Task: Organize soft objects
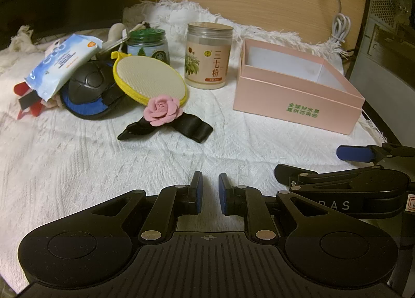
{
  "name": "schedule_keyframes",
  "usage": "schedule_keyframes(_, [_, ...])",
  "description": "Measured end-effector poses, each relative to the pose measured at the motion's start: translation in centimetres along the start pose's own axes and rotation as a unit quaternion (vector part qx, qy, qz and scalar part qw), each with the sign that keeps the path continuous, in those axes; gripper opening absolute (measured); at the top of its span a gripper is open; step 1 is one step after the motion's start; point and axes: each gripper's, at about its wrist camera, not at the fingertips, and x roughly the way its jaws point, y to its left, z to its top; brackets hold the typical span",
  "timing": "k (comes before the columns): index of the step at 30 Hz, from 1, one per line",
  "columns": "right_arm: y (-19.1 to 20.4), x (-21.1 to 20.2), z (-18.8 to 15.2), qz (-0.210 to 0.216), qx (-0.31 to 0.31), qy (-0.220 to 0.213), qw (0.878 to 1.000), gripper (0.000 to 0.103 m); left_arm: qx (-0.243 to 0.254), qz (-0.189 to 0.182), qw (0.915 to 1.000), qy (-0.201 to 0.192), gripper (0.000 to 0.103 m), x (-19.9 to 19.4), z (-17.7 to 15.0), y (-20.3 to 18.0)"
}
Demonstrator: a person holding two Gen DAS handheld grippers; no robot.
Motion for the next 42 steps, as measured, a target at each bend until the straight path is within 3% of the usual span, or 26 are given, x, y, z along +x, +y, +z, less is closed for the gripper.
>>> schedule_keyframes(42, [-0.01,-0.05,0.09,-0.001,-0.001,0.000,1.000,0.103,0.000,0.003,1.0000,-0.003,0.017,-0.17,0.02,-0.03])
